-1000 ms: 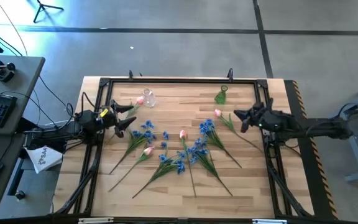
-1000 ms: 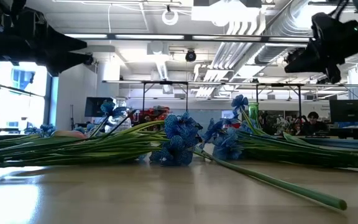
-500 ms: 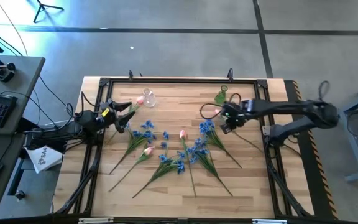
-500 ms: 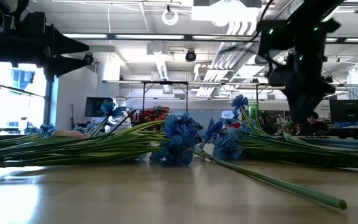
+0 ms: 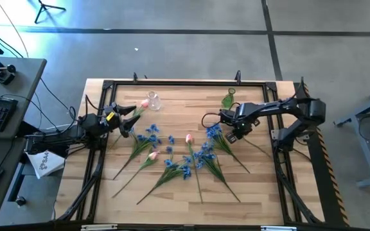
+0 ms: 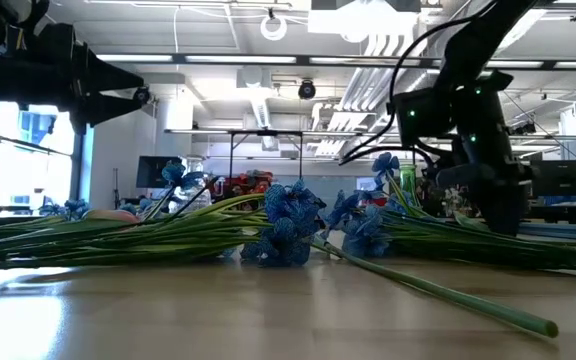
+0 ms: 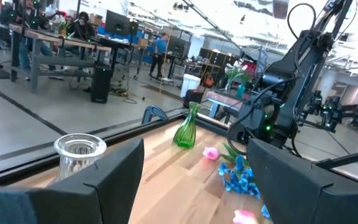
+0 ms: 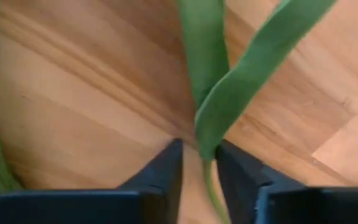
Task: Sort flowers into vase by color
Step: Put the pink flower into the green vase
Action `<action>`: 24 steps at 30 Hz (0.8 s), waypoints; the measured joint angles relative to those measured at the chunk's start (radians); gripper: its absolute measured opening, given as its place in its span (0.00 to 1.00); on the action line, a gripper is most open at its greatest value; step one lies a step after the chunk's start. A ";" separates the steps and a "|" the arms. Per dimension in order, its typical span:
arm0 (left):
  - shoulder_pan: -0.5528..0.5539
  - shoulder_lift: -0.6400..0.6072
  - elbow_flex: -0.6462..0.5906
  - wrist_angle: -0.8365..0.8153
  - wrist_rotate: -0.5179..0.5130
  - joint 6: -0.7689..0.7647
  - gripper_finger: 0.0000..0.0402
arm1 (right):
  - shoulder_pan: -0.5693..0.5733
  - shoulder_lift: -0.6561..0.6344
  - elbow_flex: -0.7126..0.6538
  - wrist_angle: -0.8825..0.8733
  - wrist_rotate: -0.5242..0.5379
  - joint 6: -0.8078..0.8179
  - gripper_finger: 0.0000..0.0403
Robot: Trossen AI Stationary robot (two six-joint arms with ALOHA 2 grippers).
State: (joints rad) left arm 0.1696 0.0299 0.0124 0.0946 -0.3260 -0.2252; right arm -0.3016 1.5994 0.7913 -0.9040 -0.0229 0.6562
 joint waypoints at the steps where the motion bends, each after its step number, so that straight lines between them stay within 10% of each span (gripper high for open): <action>1: 0.000 0.000 0.000 -0.002 0.000 0.001 0.68 | 0.000 0.006 0.002 0.004 -0.002 -0.006 0.12; 14: 0.000 0.000 0.000 -0.040 0.035 0.017 0.68 | 0.000 -0.323 -0.006 0.343 0.150 -0.085 0.01; 24: 0.000 0.000 0.000 -0.040 0.055 0.000 0.68 | -0.045 -0.487 -0.003 1.176 0.252 -0.714 0.00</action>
State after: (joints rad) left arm 0.1696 0.0299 0.0125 0.0545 -0.2714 -0.2253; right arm -0.3464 1.1123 0.7879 0.2716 0.2287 -0.0574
